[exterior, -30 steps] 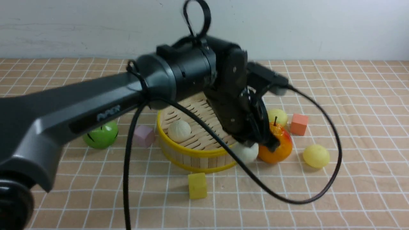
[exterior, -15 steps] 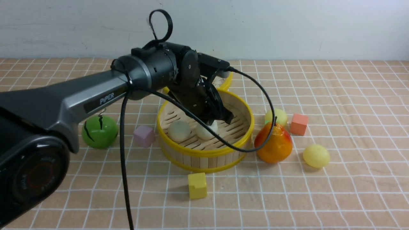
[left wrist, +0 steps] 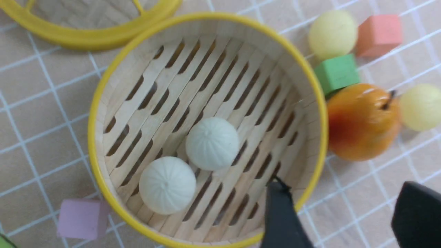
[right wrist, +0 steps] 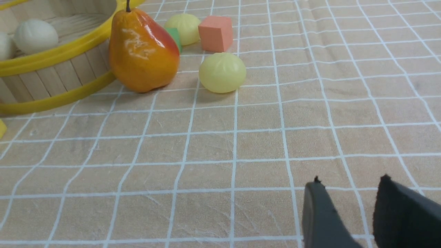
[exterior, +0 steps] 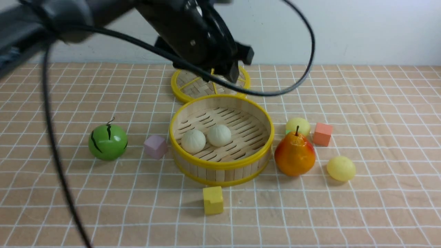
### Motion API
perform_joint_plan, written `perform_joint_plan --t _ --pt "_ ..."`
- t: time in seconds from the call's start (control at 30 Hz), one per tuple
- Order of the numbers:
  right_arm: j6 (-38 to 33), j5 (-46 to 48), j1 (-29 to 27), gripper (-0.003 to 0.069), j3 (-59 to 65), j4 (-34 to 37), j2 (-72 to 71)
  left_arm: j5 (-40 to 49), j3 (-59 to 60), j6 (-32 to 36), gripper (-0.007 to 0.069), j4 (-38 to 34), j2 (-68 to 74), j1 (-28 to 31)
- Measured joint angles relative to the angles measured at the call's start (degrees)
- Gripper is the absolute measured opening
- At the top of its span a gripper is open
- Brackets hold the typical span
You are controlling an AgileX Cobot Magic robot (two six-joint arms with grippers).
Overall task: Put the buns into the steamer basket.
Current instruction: Use the right arm to grab a steamed stuffed bun
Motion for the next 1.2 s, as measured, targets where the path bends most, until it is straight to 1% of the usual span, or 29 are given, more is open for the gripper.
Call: perform_joint_plan --t 0.03,0.07,0.1,0.13,0.17,0.2,0.23,0.27,0.3,0.33,0.37,0.43,0.6,0.63,0.67,0.7,0.73,0.77,0.8,0.87,0.93,1.03,1.13,1.17,1.2 --pt "0.0 0.0 0.0 0.0241 0.0 0.0 0.0 -0.7 2.9 0.0 0.0209 0.0 -4.8 -0.8" --pt "0.0 0.0 0.0 0.0241 0.0 0.0 0.0 -1.3 5.0 0.0 0.014 0.0 -7.5 -1.3" --pt "0.0 0.0 0.0 0.0241 0.0 0.0 0.0 -1.5 6.2 0.2 0.0106 0.0 -8.9 -1.6" --pt "0.0 0.0 0.0 0.0241 0.0 0.0 0.0 -3.0 10.1 0.7 0.0029 -0.1 -13.1 -2.3" --pt "0.0 0.0 0.0 0.0241 0.0 0.0 0.0 -4.6 14.5 1.1 -0.0013 -0.1 -17.3 -3.0" --pt "0.0 0.0 0.0 0.0241 0.0 0.0 0.0 -6.0 18.6 1.2 -0.0013 -0.3 -20.8 -3.4" --pt "0.0 0.0 0.0 0.0241 0.0 0.0 0.0 -6.4 19.4 1.2 -0.0013 -0.4 -21.5 -3.4" --pt "0.0 0.0 0.0 0.0241 0.0 0.0 0.0 -9.6 27.3 1.2 -0.0013 -0.4 -28.0 -3.6" --pt "0.0 0.0 0.0 0.0241 0.0 0.0 0.0 -11.6 31.9 1.2 -0.0013 -0.4 -31.8 -3.5" --pt "0.0 0.0 0.0 0.0241 0.0 0.0 0.0 -11.6 31.9 1.2 -0.0013 -0.4 -31.8 -3.5" --pt "0.0 0.0 0.0 0.0241 0.0 0.0 0.0 -14.7 39.4 1.2 -0.0013 -0.4 -37.9 -3.5" --pt "0.0 0.0 0.0 0.0241 0.0 0.0 0.0 -20.8 50.1 1.2 -0.0013 -0.8 -46.6 -3.5" --pt "0.0 0.0 0.0 0.0241 0.0 0.0 0.0 -35.4 72.8 1.2 -0.0013 -2.5 -66.9 -3.5" --pt "0.0 0.0 0.0 0.0241 0.0 0.0 0.0 -35.4 72.8 1.2 -0.0013 -2.6 -66.9 -3.5" --pt "0.0 0.0 0.0 0.0241 0.0 0.0 0.0 -40.7 80.3 1.2 -0.0013 -2.9 -74.2 -3.5" --pt "0.0 0.0 0.0 0.0241 0.0 0.0 0.0 -41.2 81.1 1.2 -0.0013 -2.9 -75.0 -3.5" --pt "0.0 0.0 0.0 0.0241 0.0 0.0 0.0 -44.7 87.3 0.6 -0.0013 -3.1 -81.4 -3.5" --pt "0.0 0.0 0.0 0.0241 0.0 0.0 0.0 -45.0 87.9 0.5 -0.0013 -3.1 -82.1 -3.5" --pt "0.0 -0.2 0.0 0.0241 0.0 0.0 0.0 -46.5 91.6 -0.5 -0.0013 -3.1 -86.0 -3.5" --pt "0.3 -1.1 0.0 0.0241 0.1 0.2 0.0 -47.4 95.1 -1.8 -0.0013 -3.2 -89.6 -3.5" --pt "1.9 -3.5 0.0 0.0241 0.4 2.0 0.0 -47.9 97.3 -2.5 -0.0013 -3.3 -91.7 -3.5" --pt "8.4 -11.5 0.0 0.0241 0.5 10.3 0.0 -48.5 100.0 -3.1 -0.0013 -3.3 -93.2 -3.5" --pt "13.4 -20.1 0.0 0.0241 0.4 18.2 0.0 -50.0 100.3 -3.1 -0.0013 -3.3 -93.2 -3.5" --pt "14.6 -20.8 0.1 0.0235 -0.2 19.9 0.0 -51.0 100.3 -3.1 -0.0013 -3.3 -93.2 -3.5" --pt "14.8 -20.7 0.1 0.0235 -0.4 20.2 0.0 -51.2 100.3 -3.2 -0.0013 -3.3 -93.2 -3.5"
